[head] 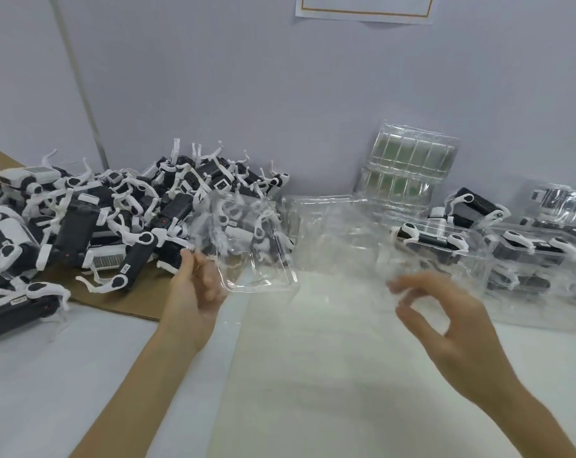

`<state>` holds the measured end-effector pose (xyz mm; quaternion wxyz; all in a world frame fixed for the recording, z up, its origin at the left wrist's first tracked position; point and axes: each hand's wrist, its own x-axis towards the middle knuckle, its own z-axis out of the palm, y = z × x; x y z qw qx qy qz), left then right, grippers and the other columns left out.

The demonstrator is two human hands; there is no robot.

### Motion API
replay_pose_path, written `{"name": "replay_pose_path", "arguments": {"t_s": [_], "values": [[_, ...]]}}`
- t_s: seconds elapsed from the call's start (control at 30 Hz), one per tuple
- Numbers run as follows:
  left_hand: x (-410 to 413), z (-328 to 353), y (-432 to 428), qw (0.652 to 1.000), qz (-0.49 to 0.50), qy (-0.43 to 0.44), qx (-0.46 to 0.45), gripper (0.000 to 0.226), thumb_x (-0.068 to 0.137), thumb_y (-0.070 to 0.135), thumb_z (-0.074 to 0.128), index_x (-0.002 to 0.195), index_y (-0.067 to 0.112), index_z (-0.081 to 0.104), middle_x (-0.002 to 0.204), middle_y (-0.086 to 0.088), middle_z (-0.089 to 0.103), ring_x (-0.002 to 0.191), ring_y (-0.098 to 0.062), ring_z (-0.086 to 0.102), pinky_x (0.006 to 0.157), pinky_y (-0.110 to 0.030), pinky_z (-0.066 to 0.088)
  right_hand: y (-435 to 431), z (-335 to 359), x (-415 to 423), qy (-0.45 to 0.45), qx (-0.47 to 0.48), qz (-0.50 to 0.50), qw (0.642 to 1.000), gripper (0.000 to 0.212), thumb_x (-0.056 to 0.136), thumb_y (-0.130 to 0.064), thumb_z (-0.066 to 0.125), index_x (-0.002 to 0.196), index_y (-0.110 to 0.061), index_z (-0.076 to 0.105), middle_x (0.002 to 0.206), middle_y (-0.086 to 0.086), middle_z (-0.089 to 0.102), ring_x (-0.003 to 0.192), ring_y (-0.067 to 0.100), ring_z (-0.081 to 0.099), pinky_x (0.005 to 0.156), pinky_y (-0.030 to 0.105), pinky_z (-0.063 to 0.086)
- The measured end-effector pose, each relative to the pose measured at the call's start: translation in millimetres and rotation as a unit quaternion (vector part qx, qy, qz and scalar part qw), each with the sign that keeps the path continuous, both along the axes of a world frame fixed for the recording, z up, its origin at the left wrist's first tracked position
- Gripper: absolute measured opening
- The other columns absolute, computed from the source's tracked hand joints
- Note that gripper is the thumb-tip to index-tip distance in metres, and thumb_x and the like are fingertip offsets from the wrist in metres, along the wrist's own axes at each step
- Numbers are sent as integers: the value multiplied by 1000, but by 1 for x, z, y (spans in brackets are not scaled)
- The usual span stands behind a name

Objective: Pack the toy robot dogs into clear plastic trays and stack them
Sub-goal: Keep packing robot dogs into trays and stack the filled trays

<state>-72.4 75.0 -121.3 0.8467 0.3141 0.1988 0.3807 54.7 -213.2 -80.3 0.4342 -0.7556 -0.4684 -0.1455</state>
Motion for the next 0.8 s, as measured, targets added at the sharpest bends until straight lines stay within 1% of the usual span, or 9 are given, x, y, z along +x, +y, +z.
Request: {"name": "replay_pose_path", "arguments": {"t_s": [0.1,0.17,0.27,0.33,0.4,0.47,0.53,0.67,0.8], "values": [[1,-3,4,999,20,26,-3,52,99,52,46,56,26,58,46,8,40,40,-8,30,63,-29,32,-22,-14,0,-40,-97,-33,994,33,73,-15,66,97,-38,63,100,-23,66,96,-5,58,97,17,31],[2,-6,6,999,28,31,-14,51,97,52,51,55,26,60,50,8,44,52,-10,36,66,-32,34,-33,-22,4,-45,-149,-43,987,33,71,-15,65,92,-40,62,98,-25,65,98,-7,55,100,19,28],[3,-9,8,999,33,37,-11,50,96,52,54,53,27,61,51,8,44,63,-13,39,68,-35,36,-44,-30,12,-34,-204,-54,977,39,71,-13,66,90,-46,60,94,-29,66,103,-7,54,108,31,26],[3,-10,7,999,29,39,-5,47,95,51,55,54,27,62,52,7,44,62,-13,40,69,-34,37,-45,-31,15,-34,-204,-61,977,58,71,2,70,97,-49,59,102,-31,64,111,-11,49,112,36,25],[4,-8,5,999,12,30,-7,39,94,49,57,62,27,64,65,5,48,64,-14,41,70,-33,40,-39,-26,11,-35,-136,-63,988,64,71,8,65,103,-47,59,109,-31,63,114,-11,49,110,32,28],[5,-7,1,1000,-13,20,-1,36,96,48,54,70,25,62,70,4,46,63,-13,42,71,-30,43,-24,-14,-2,-25,-44,-33,998,48,75,-4,61,106,-41,63,111,-26,64,109,-4,57,101,29,38],[5,-6,-6,999,-38,22,31,42,99,48,50,65,26,59,61,6,42,56,-11,40,61,-24,43,-2,-6,-19,-19,-18,21,999,33,82,-20,65,111,-36,64,112,-25,64,108,-1,60,98,24,39],[2,-2,-17,996,-66,15,55,46,102,47,45,63,25,56,52,6,38,53,-10,44,56,-24,39,40,-9,-42,-45,-193,83,977,54,88,-52,58,138,-47,38,135,-33,39,121,-16,34,104,10,20],[0,0,-13,995,-45,12,86,42,101,45,43,66,23,50,46,5,31,42,-8,44,49,-19,42,54,-26,-33,-76,-286,37,954,52,98,-45,50,146,-47,30,145,-26,31,132,-1,29,107,23,25]]}}
